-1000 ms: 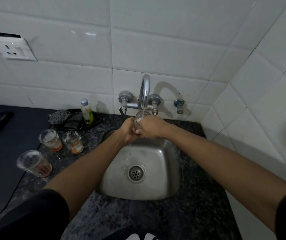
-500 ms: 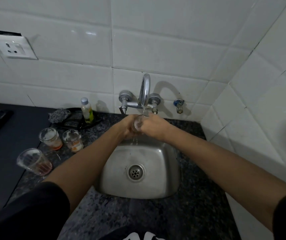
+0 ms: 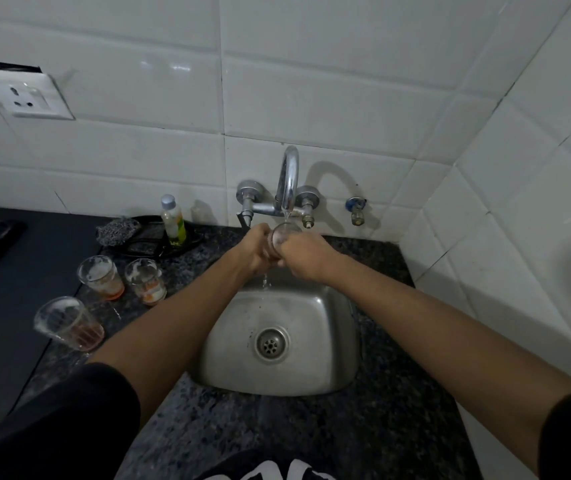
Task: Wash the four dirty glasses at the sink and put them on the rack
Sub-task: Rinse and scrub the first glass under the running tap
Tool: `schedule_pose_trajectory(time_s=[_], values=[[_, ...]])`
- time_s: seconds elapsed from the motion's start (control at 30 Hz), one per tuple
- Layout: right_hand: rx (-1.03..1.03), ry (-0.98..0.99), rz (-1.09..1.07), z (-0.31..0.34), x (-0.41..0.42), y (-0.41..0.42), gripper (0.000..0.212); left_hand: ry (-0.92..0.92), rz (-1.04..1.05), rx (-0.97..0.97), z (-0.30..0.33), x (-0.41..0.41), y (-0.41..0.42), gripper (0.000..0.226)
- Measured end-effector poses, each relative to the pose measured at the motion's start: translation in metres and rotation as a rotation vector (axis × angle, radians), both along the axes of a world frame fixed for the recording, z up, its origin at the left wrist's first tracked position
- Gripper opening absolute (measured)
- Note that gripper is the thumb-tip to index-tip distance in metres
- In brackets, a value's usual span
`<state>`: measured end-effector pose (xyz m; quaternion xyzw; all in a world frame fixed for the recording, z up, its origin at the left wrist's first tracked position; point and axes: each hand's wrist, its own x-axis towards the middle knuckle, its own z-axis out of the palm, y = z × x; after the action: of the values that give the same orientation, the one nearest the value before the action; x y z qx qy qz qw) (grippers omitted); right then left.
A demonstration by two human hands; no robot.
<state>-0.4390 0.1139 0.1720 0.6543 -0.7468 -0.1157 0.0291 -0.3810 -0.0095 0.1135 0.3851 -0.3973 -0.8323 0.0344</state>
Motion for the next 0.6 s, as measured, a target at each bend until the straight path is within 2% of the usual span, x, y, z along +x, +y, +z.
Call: schedule_pose_trajectory(time_s=[0.07, 0.13, 0.2, 0.27, 0.33, 0.43, 0.5, 0.6], values=[[0.025, -0.067, -0.047, -0.001, 0.001, -0.001, 0.023, 0.03, 0.035, 0.032, -0.001, 0.002, 0.003, 0.031], [0.052, -0.045, -0.017, 0.002, -0.002, 0.001, 0.018, 0.057, 0.054, 0.066, -0.005, 0.005, 0.001, 0.038], [0.098, 0.083, 0.046, 0.007, -0.003, 0.001, 0.021, 0.074, 0.007, 0.074, -0.004, 0.004, -0.001, 0.042], [0.086, 0.19, 0.102, 0.003, -0.004, 0.002, 0.027, 0.078, -0.03, 0.043, 0.001, 0.004, -0.002, 0.034], [0.045, 0.1, -0.007, -0.003, 0.003, 0.0, 0.031, 0.074, -0.004, 0.021, 0.002, 0.003, -0.003, 0.029], [0.01, -0.161, -0.097, -0.006, 0.01, -0.004, 0.033, 0.076, 0.039, 0.06, -0.004, 0.004, -0.001, 0.038], [0.044, -0.124, -0.075, 0.002, 0.007, -0.003, 0.026, 0.095, 0.023, 0.114, -0.005, 0.006, 0.001, 0.036], [0.024, 0.051, 0.02, 0.013, 0.005, 0.001, 0.025, 0.074, -0.042, 0.03, -0.002, 0.008, 0.0, 0.035]])
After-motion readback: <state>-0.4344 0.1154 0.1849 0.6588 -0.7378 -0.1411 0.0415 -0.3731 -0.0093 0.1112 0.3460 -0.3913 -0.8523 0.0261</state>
